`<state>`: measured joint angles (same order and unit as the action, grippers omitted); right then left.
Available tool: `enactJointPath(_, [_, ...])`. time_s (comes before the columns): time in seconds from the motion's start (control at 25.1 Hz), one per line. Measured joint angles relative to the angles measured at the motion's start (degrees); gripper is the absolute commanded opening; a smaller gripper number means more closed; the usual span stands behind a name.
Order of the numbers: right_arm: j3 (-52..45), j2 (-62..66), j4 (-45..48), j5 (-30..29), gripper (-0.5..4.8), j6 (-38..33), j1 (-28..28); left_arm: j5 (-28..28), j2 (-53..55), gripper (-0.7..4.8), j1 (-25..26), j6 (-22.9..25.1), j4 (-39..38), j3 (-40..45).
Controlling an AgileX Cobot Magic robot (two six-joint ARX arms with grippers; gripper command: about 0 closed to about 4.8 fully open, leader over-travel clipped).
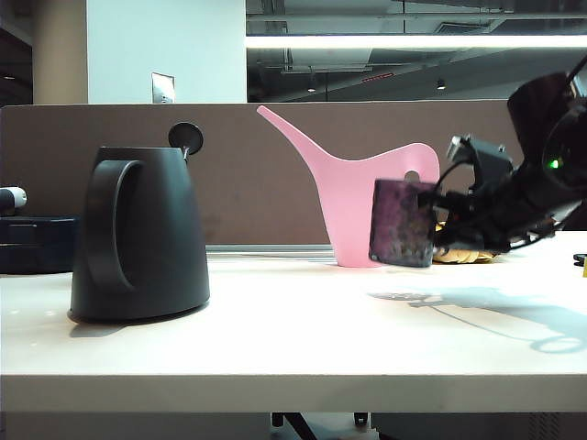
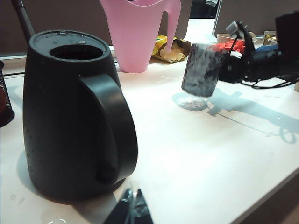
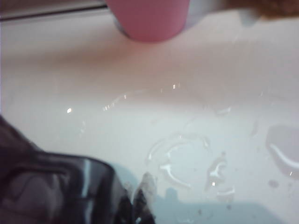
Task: Pour the water from the cup into the kettle.
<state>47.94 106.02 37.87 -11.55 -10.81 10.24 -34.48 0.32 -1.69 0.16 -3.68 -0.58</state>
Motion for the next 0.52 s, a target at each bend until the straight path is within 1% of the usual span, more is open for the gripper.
enactJointPath(0.32, [-0.02, -8.13, -6.32, 0.07, -0.09, 1.68, 0.15, 0.0, 0.0, -0.05, 0.0, 0.0, -0.02, 0.0])
enactJointPath(0.52, [0.02, -15.13, -11.39, 1.97, -0.09, 3.82, 0.17, 0.0, 0.0, -0.05, 0.0, 0.0, 0.0, -0.02])
